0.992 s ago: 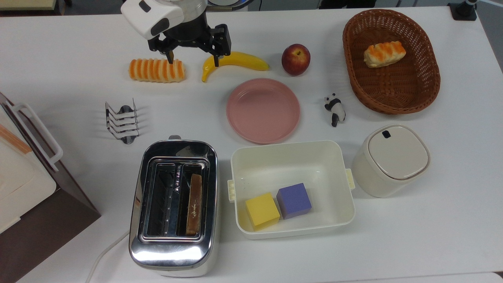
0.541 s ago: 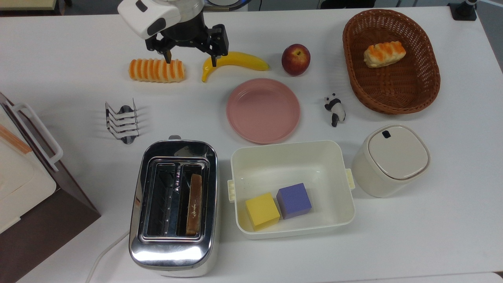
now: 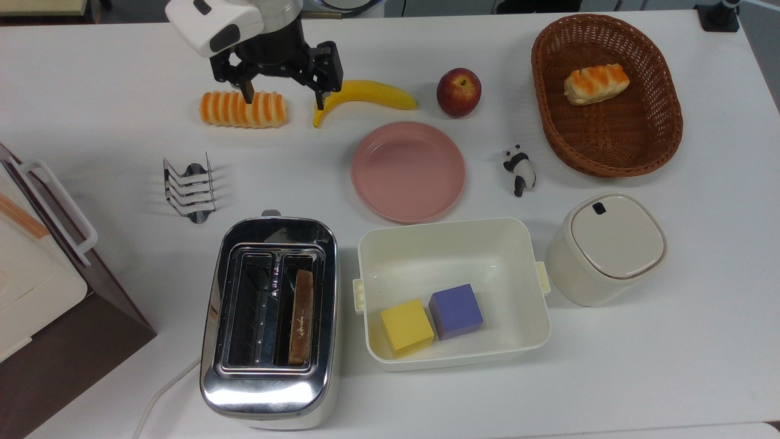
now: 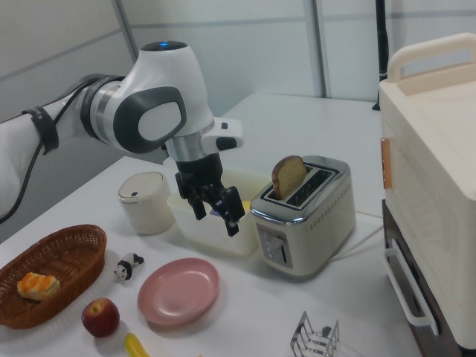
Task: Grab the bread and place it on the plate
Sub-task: 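Move the open gripper over the toaster above the toast slice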
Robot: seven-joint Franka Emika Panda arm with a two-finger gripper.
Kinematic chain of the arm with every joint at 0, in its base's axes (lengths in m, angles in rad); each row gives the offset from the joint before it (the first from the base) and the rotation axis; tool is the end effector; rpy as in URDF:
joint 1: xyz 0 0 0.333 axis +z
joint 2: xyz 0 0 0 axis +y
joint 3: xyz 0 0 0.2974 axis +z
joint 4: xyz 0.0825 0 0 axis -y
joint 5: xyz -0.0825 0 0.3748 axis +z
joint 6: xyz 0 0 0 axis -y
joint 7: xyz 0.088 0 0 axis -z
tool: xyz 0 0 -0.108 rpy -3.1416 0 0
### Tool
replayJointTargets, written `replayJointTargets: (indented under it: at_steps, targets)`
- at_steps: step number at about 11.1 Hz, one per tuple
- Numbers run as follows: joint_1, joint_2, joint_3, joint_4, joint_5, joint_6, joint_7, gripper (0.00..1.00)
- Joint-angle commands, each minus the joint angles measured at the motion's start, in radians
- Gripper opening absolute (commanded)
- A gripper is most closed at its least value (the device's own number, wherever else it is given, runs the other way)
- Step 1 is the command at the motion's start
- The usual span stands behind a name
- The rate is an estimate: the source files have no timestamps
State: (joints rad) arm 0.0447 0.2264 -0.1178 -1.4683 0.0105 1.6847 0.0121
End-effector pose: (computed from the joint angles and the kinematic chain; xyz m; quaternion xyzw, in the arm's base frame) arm 0.6148 -0.0369 0.5318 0.9991 -0.0418 -0.0045 0.0079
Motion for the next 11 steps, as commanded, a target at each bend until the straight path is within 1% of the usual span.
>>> replayJointTargets:
  at_steps: [1,5,9,11]
  targets:
    - [-0.017,-0.019,0.003,-0.007,-0.006,0.04,0.014,1.0]
    - [-0.017,-0.018,0.004,-0.006,-0.001,0.049,0.011,1.0]
    - [-0.026,-0.018,0.003,0.003,0.003,0.164,0.012,1.0]
    - [-0.026,-0.007,0.004,-0.001,0.003,0.298,0.025,1.0]
